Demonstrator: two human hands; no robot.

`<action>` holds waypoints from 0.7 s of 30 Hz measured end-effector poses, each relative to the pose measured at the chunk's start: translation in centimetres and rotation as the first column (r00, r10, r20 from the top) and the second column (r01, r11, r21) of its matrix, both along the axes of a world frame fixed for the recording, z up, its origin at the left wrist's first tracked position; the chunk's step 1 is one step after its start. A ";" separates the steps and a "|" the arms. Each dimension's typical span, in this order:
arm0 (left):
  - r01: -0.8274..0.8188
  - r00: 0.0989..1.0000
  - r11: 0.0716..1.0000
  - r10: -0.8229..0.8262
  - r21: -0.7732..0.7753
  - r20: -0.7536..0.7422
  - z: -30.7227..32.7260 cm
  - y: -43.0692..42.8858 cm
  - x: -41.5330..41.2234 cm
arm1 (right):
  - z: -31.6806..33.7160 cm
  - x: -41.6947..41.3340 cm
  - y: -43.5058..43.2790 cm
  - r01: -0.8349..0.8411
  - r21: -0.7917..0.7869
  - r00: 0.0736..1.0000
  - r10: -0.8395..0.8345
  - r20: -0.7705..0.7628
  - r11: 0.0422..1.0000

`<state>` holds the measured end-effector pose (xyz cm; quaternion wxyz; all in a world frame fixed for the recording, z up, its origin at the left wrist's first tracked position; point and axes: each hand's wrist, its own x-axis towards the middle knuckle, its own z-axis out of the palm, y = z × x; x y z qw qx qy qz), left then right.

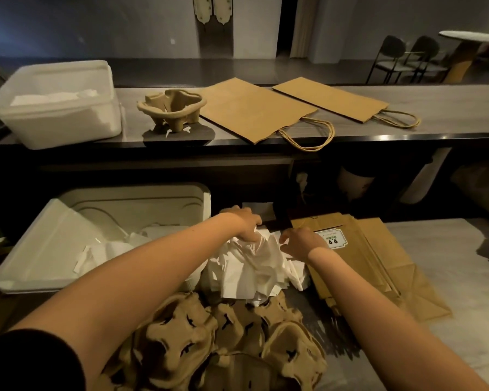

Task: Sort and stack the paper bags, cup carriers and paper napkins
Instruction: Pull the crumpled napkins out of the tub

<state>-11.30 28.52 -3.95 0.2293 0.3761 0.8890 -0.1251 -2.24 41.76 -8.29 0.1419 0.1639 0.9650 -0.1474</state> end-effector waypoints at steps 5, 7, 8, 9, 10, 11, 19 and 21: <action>-0.191 0.981 0.981 0.191 0.041 0.022 -1.6 -0.4 -1.3 | -1.5 0.6 -0.7 -0.113 -0.105 0.987 0.100 -0.124 0.988; -0.242 0.970 0.970 0.242 0.012 0.021 -2.2 -0.2 -1.8 | -2.0 0.6 -0.8 -0.125 -0.118 0.979 0.104 -0.176 0.985; -0.250 0.968 0.968 0.250 -0.007 0.017 -2.5 0.0 -2.0 | -2.2 0.6 -0.8 -0.143 -0.123 0.975 0.119 -0.187 0.982; -0.252 0.968 0.967 0.252 -0.025 0.015 -2.7 0.3 -2.2 | -2.4 0.5 -0.8 -0.167 -0.128 0.972 0.141 -0.189 0.978; -0.249 0.968 0.968 0.250 -0.039 0.011 -3.0 0.6 -2.5 | -2.6 0.4 -0.8 -0.191 -0.133 0.970 0.166 -0.178 0.973; -0.245 0.969 0.968 0.246 -0.056 0.013 -3.2 1.0 -2.7 | -2.7 0.3 -0.7 -0.210 -0.137 0.969 0.187 -0.163 0.968; -0.153 0.982 0.973 0.169 -0.172 0.082 -5.7 4.4 -4.7 | -3.5 -0.6 -0.1 -0.157 -0.139 0.987 0.152 -0.049 0.978; -0.154 0.982 0.966 0.173 -0.207 0.079 -6.5 5.0 -4.9 | -3.7 -0.6 0.1 -0.167 -0.153 0.986 0.161 -0.052 0.974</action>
